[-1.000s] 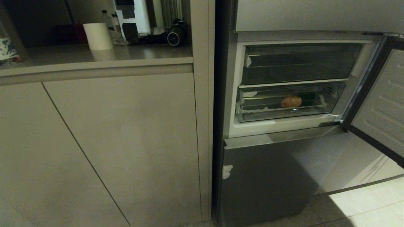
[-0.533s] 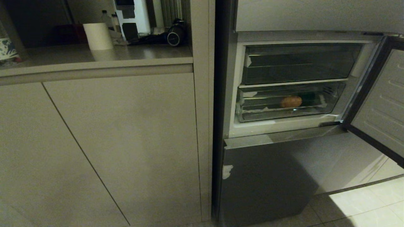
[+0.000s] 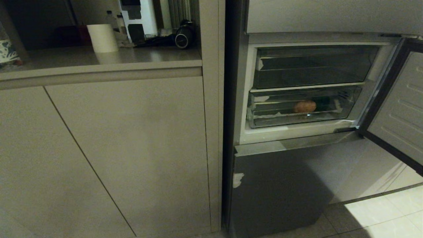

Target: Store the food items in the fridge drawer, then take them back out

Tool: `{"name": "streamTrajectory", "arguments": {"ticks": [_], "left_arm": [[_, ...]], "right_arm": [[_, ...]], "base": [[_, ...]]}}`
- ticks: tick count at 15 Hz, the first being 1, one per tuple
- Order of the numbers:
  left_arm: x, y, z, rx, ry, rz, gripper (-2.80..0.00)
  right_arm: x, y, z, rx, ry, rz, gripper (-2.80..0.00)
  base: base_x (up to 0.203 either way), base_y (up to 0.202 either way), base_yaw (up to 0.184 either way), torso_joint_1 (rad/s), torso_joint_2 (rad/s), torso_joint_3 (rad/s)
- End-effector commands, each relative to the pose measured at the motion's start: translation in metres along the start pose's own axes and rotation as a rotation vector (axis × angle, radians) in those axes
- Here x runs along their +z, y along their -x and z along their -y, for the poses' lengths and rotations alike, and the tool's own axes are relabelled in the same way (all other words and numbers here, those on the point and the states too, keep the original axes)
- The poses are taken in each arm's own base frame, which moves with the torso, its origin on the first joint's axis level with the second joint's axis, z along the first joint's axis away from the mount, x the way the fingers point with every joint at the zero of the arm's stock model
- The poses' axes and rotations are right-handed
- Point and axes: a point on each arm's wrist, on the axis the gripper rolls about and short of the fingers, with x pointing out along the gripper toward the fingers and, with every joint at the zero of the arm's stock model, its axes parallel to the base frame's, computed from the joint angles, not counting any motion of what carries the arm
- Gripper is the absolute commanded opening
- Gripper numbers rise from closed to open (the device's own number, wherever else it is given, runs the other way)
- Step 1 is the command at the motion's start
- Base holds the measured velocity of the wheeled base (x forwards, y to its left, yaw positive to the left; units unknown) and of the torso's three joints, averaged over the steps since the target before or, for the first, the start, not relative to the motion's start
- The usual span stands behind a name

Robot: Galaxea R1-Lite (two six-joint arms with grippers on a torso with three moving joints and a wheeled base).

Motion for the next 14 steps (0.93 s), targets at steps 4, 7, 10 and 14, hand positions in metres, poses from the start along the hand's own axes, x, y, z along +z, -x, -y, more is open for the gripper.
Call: {"name": "streamTrajectory", "arguments": {"ticks": [4,7,10,14], "left_arm": [[0.0,-0.0001,0.0,0.0,0.0,-0.001,-2.8],[0.0,-0.0001,0.0,0.0,0.0,-0.001,-2.8],[0.0,-0.0001,0.0,0.0,0.0,-0.001,-2.8],[0.0,-0.0001,0.0,0.0,0.0,-0.001,-2.8]], "right_arm": [[-0.0086,-0.0017,0.0001,0.0,0.0,-0.03,-2.8],[-0.0086,-0.0017,0.0001,0.0,0.0,-0.03,-2.8],[-0.0086,-0.0017,0.0001,0.0,0.0,-0.03,-2.8],[-0.0087,-0.0018,0.0001,0.002,0.014,-0.032,-2.8]], "base": [[0.0,0.0,0.0,0.0,0.0,0.0],[0.0,0.0,0.0,0.0,0.0,0.0],[0.0,0.0,0.0,0.0,0.0,0.0],[0.0,0.0,0.0,0.0,0.0,0.0]]}}
